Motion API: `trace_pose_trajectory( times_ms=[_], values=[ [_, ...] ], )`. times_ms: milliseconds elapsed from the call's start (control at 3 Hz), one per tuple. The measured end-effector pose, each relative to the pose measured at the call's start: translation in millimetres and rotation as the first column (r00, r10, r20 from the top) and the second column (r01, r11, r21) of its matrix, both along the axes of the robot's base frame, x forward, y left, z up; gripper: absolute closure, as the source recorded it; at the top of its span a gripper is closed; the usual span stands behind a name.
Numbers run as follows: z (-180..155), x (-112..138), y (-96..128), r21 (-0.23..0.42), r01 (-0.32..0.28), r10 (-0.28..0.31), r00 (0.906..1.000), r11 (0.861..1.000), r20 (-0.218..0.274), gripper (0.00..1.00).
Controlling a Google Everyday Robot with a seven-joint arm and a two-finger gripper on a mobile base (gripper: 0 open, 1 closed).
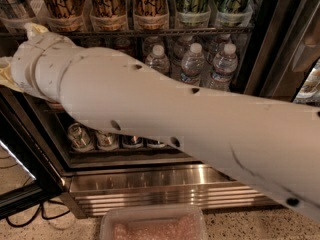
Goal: Pick redbull can from top shelf of fridge
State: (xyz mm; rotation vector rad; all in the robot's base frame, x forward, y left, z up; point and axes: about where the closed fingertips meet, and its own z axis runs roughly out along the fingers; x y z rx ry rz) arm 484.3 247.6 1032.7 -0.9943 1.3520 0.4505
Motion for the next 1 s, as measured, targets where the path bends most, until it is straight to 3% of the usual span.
trace_pose_trajectory(
  times_ms=[333,1000],
  values=[
    [19.2,44.5,-0.2,0.058,0.027,-0.029,0.9984,0.998,0.048,0.36],
    [16.9,48.4,8.8,0.063,0.029,-0.031,0.9987,0.998,0.04,0.37]
  ],
)
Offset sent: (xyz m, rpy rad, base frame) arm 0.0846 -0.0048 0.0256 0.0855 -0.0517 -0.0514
